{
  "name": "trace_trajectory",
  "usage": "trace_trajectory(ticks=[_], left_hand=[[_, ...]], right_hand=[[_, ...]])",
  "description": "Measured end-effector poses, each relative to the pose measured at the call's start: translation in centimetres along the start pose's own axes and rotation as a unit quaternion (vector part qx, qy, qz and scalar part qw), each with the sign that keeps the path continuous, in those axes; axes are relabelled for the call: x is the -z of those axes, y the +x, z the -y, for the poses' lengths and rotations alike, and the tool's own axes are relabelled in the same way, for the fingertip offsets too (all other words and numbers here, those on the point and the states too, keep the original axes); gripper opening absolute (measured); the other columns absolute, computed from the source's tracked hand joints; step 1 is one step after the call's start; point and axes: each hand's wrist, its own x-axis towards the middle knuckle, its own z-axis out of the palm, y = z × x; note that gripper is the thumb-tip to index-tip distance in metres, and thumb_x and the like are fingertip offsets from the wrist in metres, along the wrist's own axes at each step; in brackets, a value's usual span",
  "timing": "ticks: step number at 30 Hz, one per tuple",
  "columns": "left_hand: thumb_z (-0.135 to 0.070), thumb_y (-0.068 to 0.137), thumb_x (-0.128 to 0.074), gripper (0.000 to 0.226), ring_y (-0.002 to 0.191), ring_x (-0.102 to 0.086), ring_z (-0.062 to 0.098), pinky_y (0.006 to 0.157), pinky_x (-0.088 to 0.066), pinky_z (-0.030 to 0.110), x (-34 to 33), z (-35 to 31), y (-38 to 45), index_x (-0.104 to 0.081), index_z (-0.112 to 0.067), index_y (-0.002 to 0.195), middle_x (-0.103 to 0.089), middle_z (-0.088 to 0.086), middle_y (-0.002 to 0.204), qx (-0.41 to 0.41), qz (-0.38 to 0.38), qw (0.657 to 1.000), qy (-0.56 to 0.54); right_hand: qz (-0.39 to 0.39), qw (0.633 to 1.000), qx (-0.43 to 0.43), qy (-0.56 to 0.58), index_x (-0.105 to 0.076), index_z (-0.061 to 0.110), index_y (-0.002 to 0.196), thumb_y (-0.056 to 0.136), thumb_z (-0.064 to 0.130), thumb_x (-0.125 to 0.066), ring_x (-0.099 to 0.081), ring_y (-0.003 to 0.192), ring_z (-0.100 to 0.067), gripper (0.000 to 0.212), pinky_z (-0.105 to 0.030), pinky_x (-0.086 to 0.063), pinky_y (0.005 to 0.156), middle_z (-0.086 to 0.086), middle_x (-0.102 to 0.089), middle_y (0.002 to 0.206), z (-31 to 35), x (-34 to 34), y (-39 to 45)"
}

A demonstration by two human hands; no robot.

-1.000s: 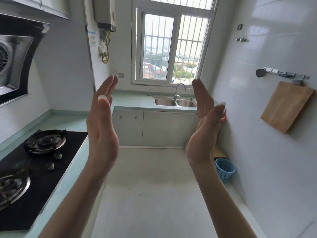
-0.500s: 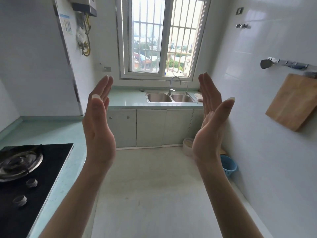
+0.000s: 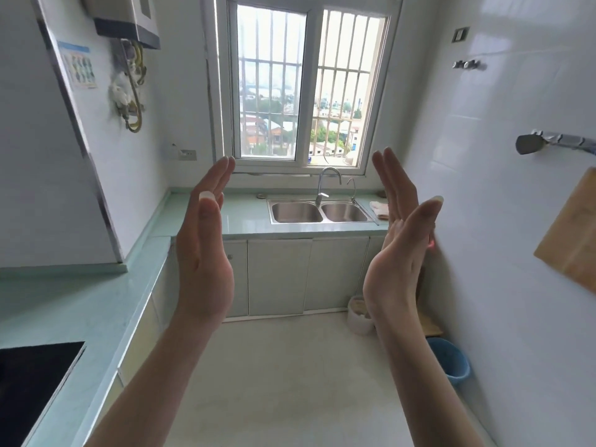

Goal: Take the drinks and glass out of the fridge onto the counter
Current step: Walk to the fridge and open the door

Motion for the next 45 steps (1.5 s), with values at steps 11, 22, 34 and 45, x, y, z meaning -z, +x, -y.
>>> trace_trajectory(ticks=[11,22,34,45], left_hand=[[-0.049,0.106,-0.025,0.055,0.152,-0.047,0.011,0.13,-0.029,0.044,-11.5,11.6,8.5,-0.049,-0.026,0.15,-0.056,-0.004,0.158,0.022,0.031,0.996,-0.08],[-0.045,0.109,-0.023,0.051,0.154,-0.045,0.012,0.13,-0.029,0.048,-20.0,25.7,18.6,-0.049,-0.032,0.15,-0.056,-0.008,0.159,0.025,0.09,0.988,-0.123],[-0.04,0.109,-0.023,0.058,0.153,-0.046,0.014,0.129,-0.032,0.04,-30.5,38.1,27.4,-0.047,-0.012,0.154,-0.055,0.001,0.158,0.051,0.168,0.957,-0.229],[-0.039,0.11,-0.023,0.059,0.154,-0.046,0.016,0.128,-0.034,0.044,-43.2,41.3,25.2,-0.048,-0.011,0.156,-0.054,0.002,0.16,0.092,0.266,0.906,-0.316]], right_hand=[[-0.033,0.998,-0.006,-0.05,-0.046,0.021,0.161,0.112,0.053,0.001,-0.038,0.154,0.006,0.076,-0.005,-0.025,0.119,0.013,-0.052,0.164,-11.5,3.0,10.8],[-0.086,0.99,-0.002,-0.111,-0.045,0.056,0.147,0.094,0.084,-0.008,-0.037,0.15,0.015,0.071,-0.037,-0.033,0.124,0.028,-0.052,0.159,-23.0,1.7,22.2],[-0.142,0.965,0.023,-0.221,-0.043,0.014,0.163,0.104,0.045,-0.003,-0.037,0.158,-0.003,0.078,-0.013,-0.022,0.126,0.004,-0.049,0.167,-33.4,2.7,31.7],[-0.219,0.916,0.019,-0.335,-0.041,0.018,0.165,0.096,0.079,-0.007,-0.032,0.158,0.005,0.097,-0.013,-0.02,0.127,0.012,-0.046,0.168,-35.2,11.0,33.4]])
